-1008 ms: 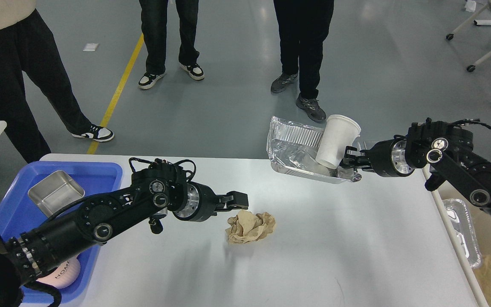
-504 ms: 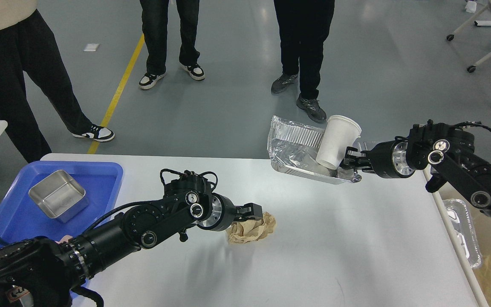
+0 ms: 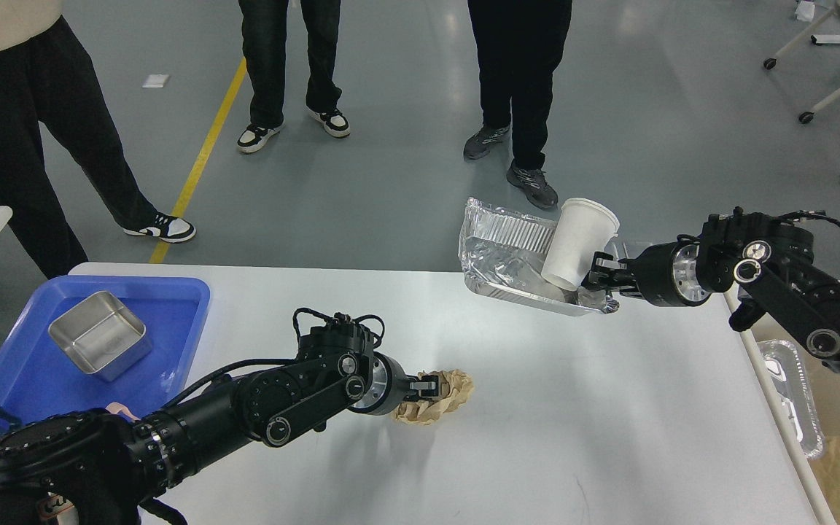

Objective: Tidy desktop
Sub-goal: 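Reach the left gripper to the crumpled brown paper and grasp it, then lift the brown paper and carry it over the foil tray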

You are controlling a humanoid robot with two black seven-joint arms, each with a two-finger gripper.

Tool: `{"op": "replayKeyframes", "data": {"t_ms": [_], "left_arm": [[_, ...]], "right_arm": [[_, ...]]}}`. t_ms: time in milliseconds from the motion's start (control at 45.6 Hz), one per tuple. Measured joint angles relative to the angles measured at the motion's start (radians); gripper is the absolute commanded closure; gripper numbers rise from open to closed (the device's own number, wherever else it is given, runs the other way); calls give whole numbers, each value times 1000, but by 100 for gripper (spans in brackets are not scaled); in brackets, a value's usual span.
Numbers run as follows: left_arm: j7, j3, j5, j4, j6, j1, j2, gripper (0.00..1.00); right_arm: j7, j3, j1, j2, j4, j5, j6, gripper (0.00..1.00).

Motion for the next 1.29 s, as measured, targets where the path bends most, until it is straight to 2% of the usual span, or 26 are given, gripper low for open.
{"op": "replayKeyframes", "data": {"t_ms": [44, 110, 131, 329, 504, 679, 789, 876, 942, 1074, 1205, 1293], "left_arm": [[0, 2, 3, 1, -1, 0, 0, 72], [0, 4, 5, 1, -5, 0, -1, 97], [0, 4, 5, 1, -6, 0, -1, 100], [2, 5, 6, 0, -25, -5, 2, 100], [21, -14, -5, -72, -101, -20, 43, 100], [101, -103, -102, -318, -220, -75, 276, 100], [141, -172, -219, -488, -316, -144, 494, 100], [155, -214, -352, -575, -404, -247, 672, 100], [159, -227, -464, -603, -454, -353, 806, 100], [160, -216, -686, -593, -478, -588, 1025, 100], [161, -166, -754, -559, -480, -719, 1134, 100], [161, -152, -760, -555, -480, -737, 1151, 100]], "right_arm": [[0, 1, 0, 0, 0, 0, 0, 100], [1, 4, 0, 0, 1, 0, 0, 100], [1, 5, -1, 0, 1, 0, 0, 100], [1, 7, -6, 0, 1, 0, 0, 100], [1, 8, -6, 0, 2, 0, 0, 100], [1, 8, -6, 0, 2, 0, 0, 100], [1, 8, -6, 0, 2, 0, 0, 100], [1, 7, -7, 0, 2, 0, 0, 100], [1, 6, -9, 0, 2, 0, 0, 100], [1, 6, -9, -1, 2, 0, 0, 100], [1, 6, -9, 0, 2, 0, 0, 100], [0, 6, -6, 3, 2, 0, 0, 100]]}}
